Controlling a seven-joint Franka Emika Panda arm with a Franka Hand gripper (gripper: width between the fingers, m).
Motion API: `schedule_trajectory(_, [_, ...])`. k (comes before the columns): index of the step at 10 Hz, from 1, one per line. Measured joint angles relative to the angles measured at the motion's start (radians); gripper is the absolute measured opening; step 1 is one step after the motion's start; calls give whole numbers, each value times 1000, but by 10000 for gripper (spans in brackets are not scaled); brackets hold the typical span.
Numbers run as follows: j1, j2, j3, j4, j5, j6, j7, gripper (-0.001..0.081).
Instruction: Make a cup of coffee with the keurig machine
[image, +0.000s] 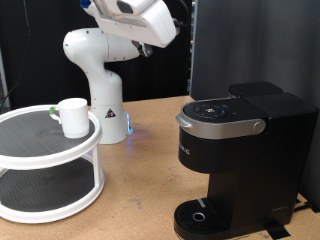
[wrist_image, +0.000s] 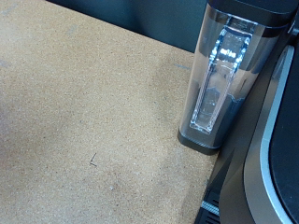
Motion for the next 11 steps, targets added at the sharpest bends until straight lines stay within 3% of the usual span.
schedule_trajectory(3, [-7,-1,-1,-33,0,62,50,6])
schedule_trajectory(5, [-29,-6,-11,-45,-49,43,42,6])
schedule_trajectory(7, [-49,-19,-26,-28,-127,-50,15,6])
schedule_trajectory(10, [-57,-34,-44,-7,-129,-94,11,6])
schedule_trajectory(11, [-60,-31,-37,-9,-155,-90,74,6])
